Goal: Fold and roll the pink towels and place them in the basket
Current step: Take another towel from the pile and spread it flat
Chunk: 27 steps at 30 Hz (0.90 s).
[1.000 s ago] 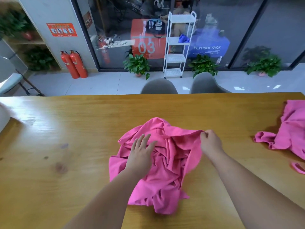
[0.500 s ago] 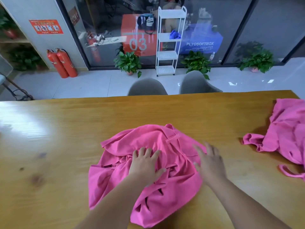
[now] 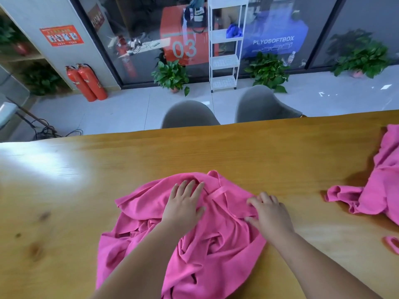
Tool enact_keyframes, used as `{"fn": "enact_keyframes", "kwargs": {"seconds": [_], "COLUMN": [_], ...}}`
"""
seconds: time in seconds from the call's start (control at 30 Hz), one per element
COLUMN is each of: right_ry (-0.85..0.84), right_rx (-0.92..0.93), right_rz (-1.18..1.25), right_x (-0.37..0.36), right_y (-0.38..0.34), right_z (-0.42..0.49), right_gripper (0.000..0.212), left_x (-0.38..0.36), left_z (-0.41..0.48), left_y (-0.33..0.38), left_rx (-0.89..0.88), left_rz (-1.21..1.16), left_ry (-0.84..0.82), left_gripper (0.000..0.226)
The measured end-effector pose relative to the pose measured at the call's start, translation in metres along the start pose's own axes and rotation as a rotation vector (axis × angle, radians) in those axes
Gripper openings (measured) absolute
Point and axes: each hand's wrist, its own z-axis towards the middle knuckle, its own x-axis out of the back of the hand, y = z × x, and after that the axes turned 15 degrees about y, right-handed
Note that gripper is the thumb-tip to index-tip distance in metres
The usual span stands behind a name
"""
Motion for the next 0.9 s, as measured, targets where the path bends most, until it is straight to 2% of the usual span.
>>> {"fn": "enact_keyframes", "kwargs": {"seconds": [0.1,0.17,0.27,0.4,0.47,0.5,0.57,0.63,0.7,0.8,0.9], "right_ry": [-0.008,-0.002,0.177,0.356,0.530,0.604,0.618,0.526,0.487,0.385,0.180], "right_rx": [-0.028,-0.158,-0.331,-0.508,-0.680,-0.752,-0.806,-0.736,-0.545,-0.229,-0.216], "right_rz": [0.109,0.258,0.482,0.731,0.846,0.843,0.702,0.511,0.354,0.208,0.155], "right_x": [-0.004,-0.001,0.018,0.072,0.093,0.099,0.101,0.091,0.067,0.020,-0.019], "right_y": [0.012,0.024,0.046,0.066,0.080,0.089,0.101,0.096,0.074,0.029,0.008], "right_z": [0.028,0.056,0.115,0.196,0.227,0.238,0.246,0.234,0.202,0.139,0.101], "right_gripper": [0.018,0.013,0.013,0.018,0.017,0.019,0.023,0.037,0.052,0.057,0.073], "left_x": [-0.010,-0.015,-0.016,-0.012,-0.011,-0.011,-0.013,-0.019,-0.026,-0.037,-0.040], "left_z": [0.010,0.019,0.038,0.069,0.082,0.086,0.090,0.087,0.081,0.080,0.093], "left_y": [0.003,0.004,0.006,0.010,0.014,0.016,0.021,0.026,0.031,0.039,0.042], "left_rx": [0.023,0.031,0.034,0.014,-0.002,-0.015,-0.046,-0.047,-0.004,0.052,0.124], "left_rz": [0.034,0.045,0.054,0.082,0.072,0.066,0.076,0.074,0.056,0.076,0.090], "left_ry": [-0.039,-0.069,-0.078,-0.018,-0.024,-0.038,-0.081,-0.095,-0.071,-0.121,-0.216], "left_gripper": [0.078,0.085,0.094,0.094,0.094,0.094,0.094,0.091,0.092,0.099,0.113]}}
